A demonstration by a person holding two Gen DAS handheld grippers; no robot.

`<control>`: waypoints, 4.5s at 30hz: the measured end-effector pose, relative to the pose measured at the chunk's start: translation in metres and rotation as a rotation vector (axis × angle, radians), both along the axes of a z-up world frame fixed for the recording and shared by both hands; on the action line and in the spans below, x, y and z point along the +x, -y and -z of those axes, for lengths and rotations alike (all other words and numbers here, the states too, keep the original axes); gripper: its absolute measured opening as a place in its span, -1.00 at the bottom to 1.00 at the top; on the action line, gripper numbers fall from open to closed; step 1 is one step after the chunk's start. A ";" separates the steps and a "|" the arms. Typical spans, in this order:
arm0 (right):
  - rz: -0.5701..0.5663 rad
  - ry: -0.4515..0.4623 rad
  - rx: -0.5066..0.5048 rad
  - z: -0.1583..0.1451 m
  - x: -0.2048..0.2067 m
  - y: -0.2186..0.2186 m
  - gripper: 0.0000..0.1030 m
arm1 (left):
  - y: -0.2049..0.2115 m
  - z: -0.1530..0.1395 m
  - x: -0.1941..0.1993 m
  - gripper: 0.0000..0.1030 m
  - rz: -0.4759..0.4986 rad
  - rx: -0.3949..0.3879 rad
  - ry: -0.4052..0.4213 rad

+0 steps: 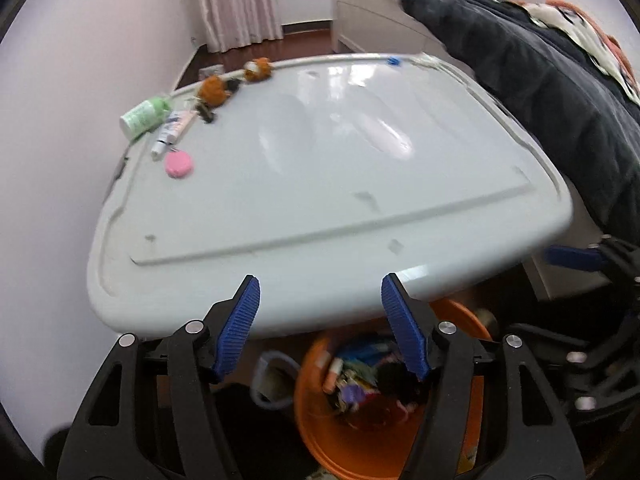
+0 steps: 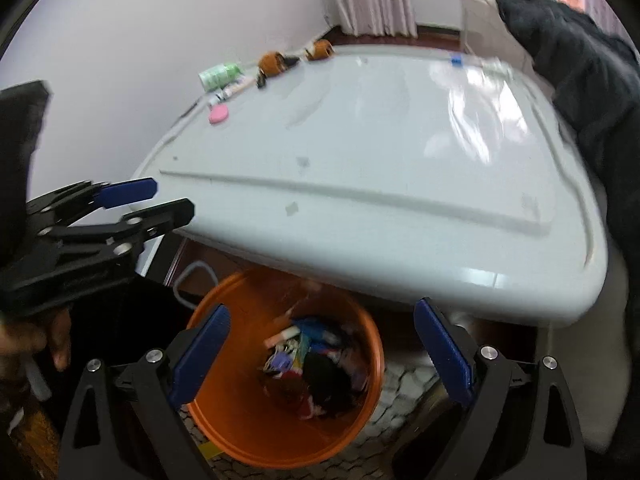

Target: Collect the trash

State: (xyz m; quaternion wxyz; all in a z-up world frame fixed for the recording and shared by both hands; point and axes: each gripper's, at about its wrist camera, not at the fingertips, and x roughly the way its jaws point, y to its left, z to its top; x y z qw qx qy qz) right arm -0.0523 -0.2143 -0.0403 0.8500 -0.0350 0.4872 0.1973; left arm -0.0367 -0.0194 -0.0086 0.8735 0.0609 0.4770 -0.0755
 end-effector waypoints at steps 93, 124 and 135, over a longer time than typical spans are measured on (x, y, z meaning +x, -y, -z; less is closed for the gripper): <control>-0.047 0.000 0.179 0.004 0.017 -0.011 -0.36 | -0.117 -0.002 0.081 0.13 -0.180 -0.216 0.030; -0.069 0.024 0.177 -0.010 -0.017 -0.004 -0.34 | -0.023 0.010 -0.018 -0.67 0.152 -0.170 -0.067; -0.028 -0.167 0.049 0.047 -0.046 -0.005 0.55 | 0.007 0.081 -0.072 -0.41 0.188 -0.122 -0.342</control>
